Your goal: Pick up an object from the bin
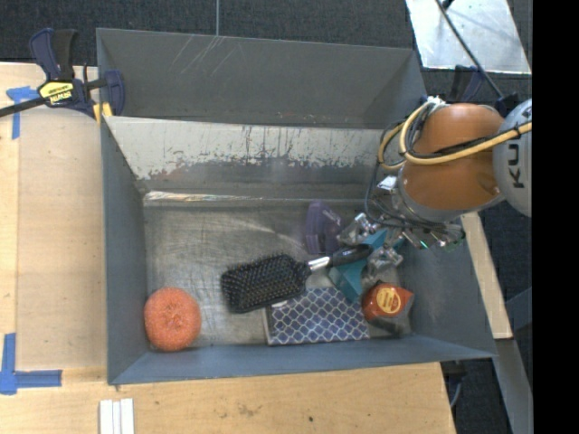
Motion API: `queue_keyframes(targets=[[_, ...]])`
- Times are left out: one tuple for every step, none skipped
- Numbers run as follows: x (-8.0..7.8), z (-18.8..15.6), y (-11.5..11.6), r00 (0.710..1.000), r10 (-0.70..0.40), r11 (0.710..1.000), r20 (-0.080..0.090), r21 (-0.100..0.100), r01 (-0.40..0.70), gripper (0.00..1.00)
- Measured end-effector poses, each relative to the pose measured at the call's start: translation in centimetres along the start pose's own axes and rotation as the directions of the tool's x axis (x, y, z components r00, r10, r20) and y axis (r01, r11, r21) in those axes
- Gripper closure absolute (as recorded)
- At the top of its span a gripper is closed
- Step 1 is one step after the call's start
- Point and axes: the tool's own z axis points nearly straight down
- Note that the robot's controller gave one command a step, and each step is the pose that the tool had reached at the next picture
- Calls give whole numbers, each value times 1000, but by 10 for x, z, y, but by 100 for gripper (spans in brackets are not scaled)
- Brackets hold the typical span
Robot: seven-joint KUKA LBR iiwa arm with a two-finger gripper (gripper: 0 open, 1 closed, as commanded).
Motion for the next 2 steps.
queue_keyframes(targets=[[3,-1,13,991,-135,991,10,10,135,100],[3,-1,13,991,-135,991,9,10,135,100]])
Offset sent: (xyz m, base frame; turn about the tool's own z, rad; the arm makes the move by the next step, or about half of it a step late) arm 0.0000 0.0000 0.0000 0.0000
